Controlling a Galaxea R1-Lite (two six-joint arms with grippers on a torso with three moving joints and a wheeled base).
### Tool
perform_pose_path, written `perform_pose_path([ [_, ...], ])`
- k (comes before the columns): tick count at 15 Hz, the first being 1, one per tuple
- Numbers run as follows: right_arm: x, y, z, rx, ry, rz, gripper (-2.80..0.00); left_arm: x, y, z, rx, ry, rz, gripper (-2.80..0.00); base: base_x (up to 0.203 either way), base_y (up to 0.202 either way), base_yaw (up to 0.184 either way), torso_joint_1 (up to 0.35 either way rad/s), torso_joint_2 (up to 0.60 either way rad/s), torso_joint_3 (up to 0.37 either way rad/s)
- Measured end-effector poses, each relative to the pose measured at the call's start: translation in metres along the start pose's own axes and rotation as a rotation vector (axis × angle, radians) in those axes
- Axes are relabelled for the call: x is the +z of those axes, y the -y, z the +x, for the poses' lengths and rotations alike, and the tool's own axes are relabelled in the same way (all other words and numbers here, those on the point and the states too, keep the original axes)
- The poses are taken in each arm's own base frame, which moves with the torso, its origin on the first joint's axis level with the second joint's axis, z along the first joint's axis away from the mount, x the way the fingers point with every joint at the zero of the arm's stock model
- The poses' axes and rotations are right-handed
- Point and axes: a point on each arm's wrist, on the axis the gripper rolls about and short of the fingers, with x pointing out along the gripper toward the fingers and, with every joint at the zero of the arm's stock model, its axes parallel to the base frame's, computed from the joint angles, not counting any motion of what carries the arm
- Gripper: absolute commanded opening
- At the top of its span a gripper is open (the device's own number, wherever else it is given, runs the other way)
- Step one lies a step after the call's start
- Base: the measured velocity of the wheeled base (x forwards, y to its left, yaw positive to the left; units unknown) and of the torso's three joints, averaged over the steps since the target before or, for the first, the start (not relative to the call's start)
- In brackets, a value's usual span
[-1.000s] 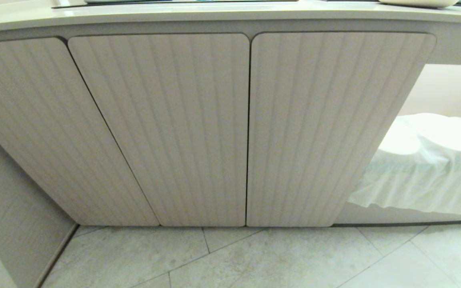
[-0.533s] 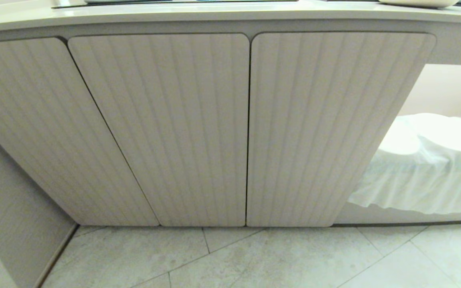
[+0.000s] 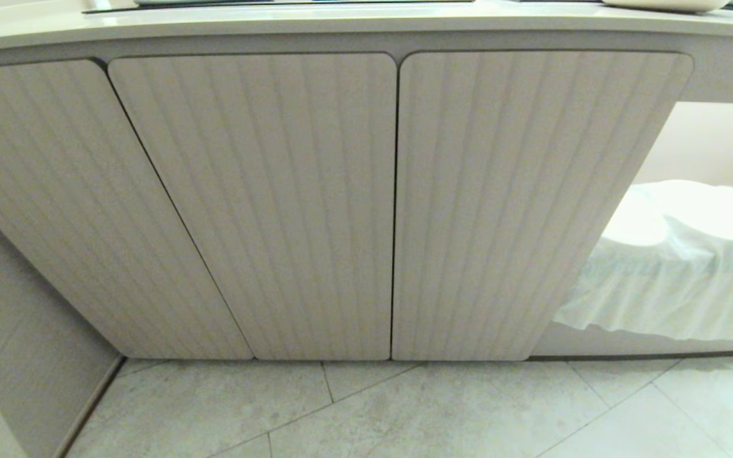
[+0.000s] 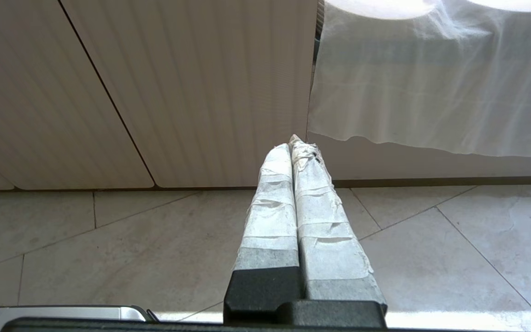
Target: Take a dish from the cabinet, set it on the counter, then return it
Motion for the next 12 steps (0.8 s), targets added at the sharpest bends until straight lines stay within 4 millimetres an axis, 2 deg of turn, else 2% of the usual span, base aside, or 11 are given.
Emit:
perform_pose_path([
  [12,0.0000,0.0001,0.0000,-0.001,0.000,0.002,-2.80,0.0000,0.0000,0.0000,-0.001,0.000,-0.001,-2.80,0.000,0.000,0.000,0.000,0.00,0.000],
])
